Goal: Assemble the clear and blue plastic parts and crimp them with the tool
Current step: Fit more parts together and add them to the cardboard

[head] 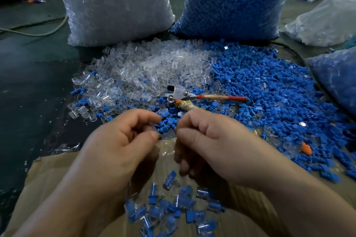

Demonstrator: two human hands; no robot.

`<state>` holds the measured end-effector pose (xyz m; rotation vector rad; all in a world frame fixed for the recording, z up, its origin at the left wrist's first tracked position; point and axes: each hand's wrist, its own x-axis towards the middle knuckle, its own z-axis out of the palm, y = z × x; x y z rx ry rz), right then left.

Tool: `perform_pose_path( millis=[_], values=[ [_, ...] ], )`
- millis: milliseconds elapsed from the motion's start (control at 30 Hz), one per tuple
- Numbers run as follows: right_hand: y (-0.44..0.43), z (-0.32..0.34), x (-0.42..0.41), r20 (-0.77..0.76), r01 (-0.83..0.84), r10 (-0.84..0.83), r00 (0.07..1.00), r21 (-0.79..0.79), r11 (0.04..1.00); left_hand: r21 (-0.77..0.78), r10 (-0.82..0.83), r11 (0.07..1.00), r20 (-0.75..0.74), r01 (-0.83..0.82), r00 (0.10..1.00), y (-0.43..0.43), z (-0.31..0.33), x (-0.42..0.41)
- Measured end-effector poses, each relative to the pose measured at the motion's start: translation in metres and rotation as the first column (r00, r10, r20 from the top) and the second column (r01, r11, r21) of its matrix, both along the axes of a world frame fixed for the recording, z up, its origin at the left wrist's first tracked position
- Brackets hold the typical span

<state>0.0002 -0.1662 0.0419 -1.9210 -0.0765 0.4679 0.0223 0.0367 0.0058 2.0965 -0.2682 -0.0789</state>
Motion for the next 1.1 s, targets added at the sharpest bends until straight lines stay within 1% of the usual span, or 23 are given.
perform_pose_path(
  millis=[33, 100, 167, 200, 300, 467, 533, 667, 767, 900, 933, 967, 1033, 1100],
  values=[
    [-0.002, 0.0, 0.001, 0.025, 0.056, -0.057, 0.998, 0.033, 0.998, -0.084, 0.018, 0.996, -0.031, -0.021, 0.999, 0.001, -0.002, 0.001],
    [-0.007, 0.001, 0.004, 0.088, 0.178, -0.193, 0.977, 0.149, 0.973, -0.228, 0.031, 0.972, -0.097, -0.052, 0.995, -0.001, -0.004, 0.002],
    [-0.01, 0.002, 0.005, 0.16, 0.211, -0.246, 0.956, 0.208, 0.955, -0.352, 0.032, 0.932, -0.156, -0.085, 0.987, -0.004, -0.008, 0.0],
    [-0.01, 0.001, 0.004, 0.2, 0.199, -0.237, 0.951, 0.193, 0.961, -0.394, 0.025, 0.914, -0.18, -0.096, 0.983, -0.006, -0.01, 0.0],
    [-0.006, -0.004, 0.002, 0.267, 0.159, -0.181, 0.947, 0.102, 0.982, -0.403, -0.014, 0.914, -0.155, -0.051, 0.988, -0.011, -0.013, -0.002],
    [-0.003, -0.006, 0.0, 0.229, 0.084, -0.09, 0.969, 0.036, 0.996, -0.433, -0.06, 0.901, -0.09, 0.015, 0.994, -0.014, -0.014, -0.002],
    [-0.003, -0.006, 0.0, 0.234, 0.08, -0.09, 0.968, 0.05, 0.996, -0.428, -0.043, 0.903, -0.056, 0.015, 0.998, -0.014, -0.013, -0.001],
    [-0.001, -0.007, 0.001, 0.219, 0.083, -0.115, 0.969, 0.15, 0.985, -0.365, -0.027, 0.93, 0.039, 0.04, 0.999, -0.013, -0.013, -0.001],
    [-0.001, -0.008, 0.002, 0.205, 0.103, -0.147, 0.968, 0.211, 0.972, -0.273, -0.036, 0.96, 0.108, 0.064, 0.994, -0.012, -0.01, -0.003],
    [-0.002, -0.007, 0.001, 0.222, 0.116, -0.168, 0.96, 0.231, 0.966, -0.172, -0.025, 0.984, 0.148, 0.051, 0.989, -0.015, -0.008, -0.004],
    [-0.002, -0.007, 0.001, 0.242, 0.112, -0.16, 0.957, 0.201, 0.973, -0.158, -0.025, 0.986, 0.156, 0.05, 0.987, -0.015, -0.008, -0.004],
    [-0.003, -0.007, 0.001, 0.283, 0.105, -0.14, 0.949, 0.136, 0.985, -0.139, -0.025, 0.989, 0.17, 0.05, 0.985, -0.016, -0.009, -0.004],
    [-0.003, -0.008, 0.001, 0.38, 0.103, -0.084, 0.921, -0.031, 0.994, -0.082, -0.026, 0.996, 0.203, 0.044, 0.979, -0.017, -0.008, -0.005],
    [-0.004, -0.009, 0.002, 0.436, 0.109, -0.048, 0.898, -0.116, 0.987, -0.045, -0.026, 0.998, 0.211, 0.036, 0.977, -0.018, -0.005, -0.005]
  ],
)
